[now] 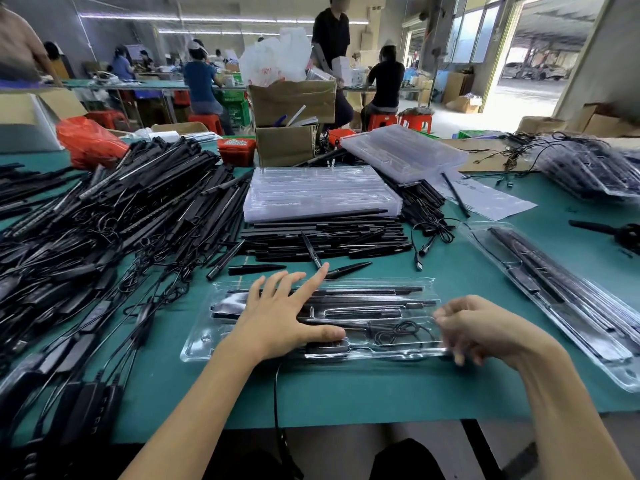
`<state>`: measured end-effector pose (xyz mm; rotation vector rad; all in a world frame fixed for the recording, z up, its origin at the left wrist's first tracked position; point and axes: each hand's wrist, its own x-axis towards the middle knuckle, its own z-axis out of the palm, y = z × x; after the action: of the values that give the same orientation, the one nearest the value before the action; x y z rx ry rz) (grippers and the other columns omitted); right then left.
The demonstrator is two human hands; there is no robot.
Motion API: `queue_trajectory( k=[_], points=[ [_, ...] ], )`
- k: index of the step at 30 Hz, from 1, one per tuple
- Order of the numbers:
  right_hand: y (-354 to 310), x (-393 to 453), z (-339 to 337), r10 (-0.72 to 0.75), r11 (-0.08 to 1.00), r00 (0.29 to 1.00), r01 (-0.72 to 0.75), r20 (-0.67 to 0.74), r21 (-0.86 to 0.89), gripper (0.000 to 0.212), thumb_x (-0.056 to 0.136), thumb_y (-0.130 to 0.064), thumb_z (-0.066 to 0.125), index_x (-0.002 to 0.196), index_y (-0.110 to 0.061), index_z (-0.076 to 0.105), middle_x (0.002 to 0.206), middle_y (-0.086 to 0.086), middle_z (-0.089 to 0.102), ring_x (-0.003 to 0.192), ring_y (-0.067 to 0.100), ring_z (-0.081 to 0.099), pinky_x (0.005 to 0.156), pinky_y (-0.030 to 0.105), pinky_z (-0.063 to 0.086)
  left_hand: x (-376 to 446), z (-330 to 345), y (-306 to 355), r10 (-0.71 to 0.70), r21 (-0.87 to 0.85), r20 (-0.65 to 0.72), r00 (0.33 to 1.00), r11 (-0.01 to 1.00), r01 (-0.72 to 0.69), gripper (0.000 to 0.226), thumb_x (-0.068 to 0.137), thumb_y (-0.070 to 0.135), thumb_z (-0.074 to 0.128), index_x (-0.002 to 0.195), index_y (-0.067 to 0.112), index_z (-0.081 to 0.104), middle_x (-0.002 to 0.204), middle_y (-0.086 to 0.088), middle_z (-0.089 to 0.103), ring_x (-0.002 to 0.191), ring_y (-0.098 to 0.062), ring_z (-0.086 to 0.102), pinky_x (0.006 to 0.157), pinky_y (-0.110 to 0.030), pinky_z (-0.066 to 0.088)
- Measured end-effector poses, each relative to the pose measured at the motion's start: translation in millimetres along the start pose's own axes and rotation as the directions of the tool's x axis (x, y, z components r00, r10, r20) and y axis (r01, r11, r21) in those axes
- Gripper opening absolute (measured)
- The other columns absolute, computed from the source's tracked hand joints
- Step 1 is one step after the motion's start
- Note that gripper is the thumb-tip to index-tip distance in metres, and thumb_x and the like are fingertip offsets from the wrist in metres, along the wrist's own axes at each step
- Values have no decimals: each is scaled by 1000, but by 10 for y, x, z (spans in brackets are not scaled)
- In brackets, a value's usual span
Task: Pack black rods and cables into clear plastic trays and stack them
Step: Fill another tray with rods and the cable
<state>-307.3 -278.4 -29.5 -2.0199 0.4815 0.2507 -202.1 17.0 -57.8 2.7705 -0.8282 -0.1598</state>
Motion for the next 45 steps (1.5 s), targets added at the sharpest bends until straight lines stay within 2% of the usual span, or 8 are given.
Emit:
queue_trajectory(
  k=[5, 10, 18, 23, 27, 31, 39, 45],
  points=[
    [93, 25, 3, -15, 994, 1000, 14, 4, 113, 4, 101, -6, 52, 100, -6, 56, 52, 3, 56, 34, 12, 43, 31, 16, 26, 10, 5, -11, 4, -8, -6, 1000, 1000, -4, 99, 58, 104, 21, 139, 68, -25, 164, 9, 12, 151, -12, -5, 122, -45, -8],
    [125, 8, -51, -1, 974, 998, -13, 59, 225, 9, 95, -9, 63, 89, -2, 63, 55, 4, 57, 39, 11, 47, 33, 17, 28, 17, 5, -32, 7, -34, -19, 1000, 999, -7, 104, 56, 106, 20, 141, 66, -23, 162, 11, 15, 151, -11, -2, 123, -45, -5],
    [144, -29, -71, -63, 933, 993, 23, 102, 359, 8, 93, 1, 59, 85, 1, 61, 57, 7, 55, 43, 12, 49, 38, 16, 35, 19, -8, -19, -5, -45, -39, 999, 999, 4, 102, 57, 105, 22, 142, 67, -20, 161, 12, 16, 150, -11, 0, 123, -46, -3],
    [103, -6, -23, -52, 975, 998, 43, 36, 218, 22, 96, 3, 58, 75, -2, 54, 52, 6, 53, 39, 13, 48, 34, 18, 32, 0, -18, -8, -11, -45, -33, 999, 999, 9, 102, 59, 104, 26, 145, 66, -15, 161, 12, 15, 149, -10, 0, 123, -43, -4],
    [98, -5, -7, -49, 986, 999, 47, 6, 162, 17, 96, 3, 60, 79, 4, 54, 52, 12, 52, 36, 15, 47, 32, 20, 32, 5, -14, -11, -13, -43, -30, 999, 999, 11, 101, 62, 100, 29, 147, 64, -12, 161, 12, 15, 149, -8, -1, 122, -43, -5],
    [96, 23, 10, -53, 989, 998, 55, -14, 140, 9, 97, 3, 58, 89, 3, 54, 54, 16, 55, 33, 15, 43, 29, 20, 29, 13, -13, -30, -7, -64, -49, 999, 998, 4, 101, 63, 100, 33, 148, 64, -10, 160, 12, 18, 147, -8, 2, 121, -40, -4],
    [121, 61, -7, -40, 990, 999, 43, -28, 132, 15, 96, 1, 58, 83, -1, 52, 53, 17, 58, 28, 14, 39, 28, 15, 23, 43, -17, -77, -13, -88, -40, 999, 996, 10, 111, 52, 105, 27, 151, 60, 2, 161, 14, 15, 146, -5, 1, 121, -41, -6],
    [100, 27, 25, -52, 991, 998, 54, -23, 121, 14, 100, -1, 54, 86, 1, 52, 56, 17, 51, 34, 14, 44, 30, 19, 26, 78, -17, -79, -32, -84, -20, 999, 996, 30, 114, 49, 107, 24, 150, 59, 8, 162, 12, 16, 148, -9, 3, 122, -42, -5]
  ],
)
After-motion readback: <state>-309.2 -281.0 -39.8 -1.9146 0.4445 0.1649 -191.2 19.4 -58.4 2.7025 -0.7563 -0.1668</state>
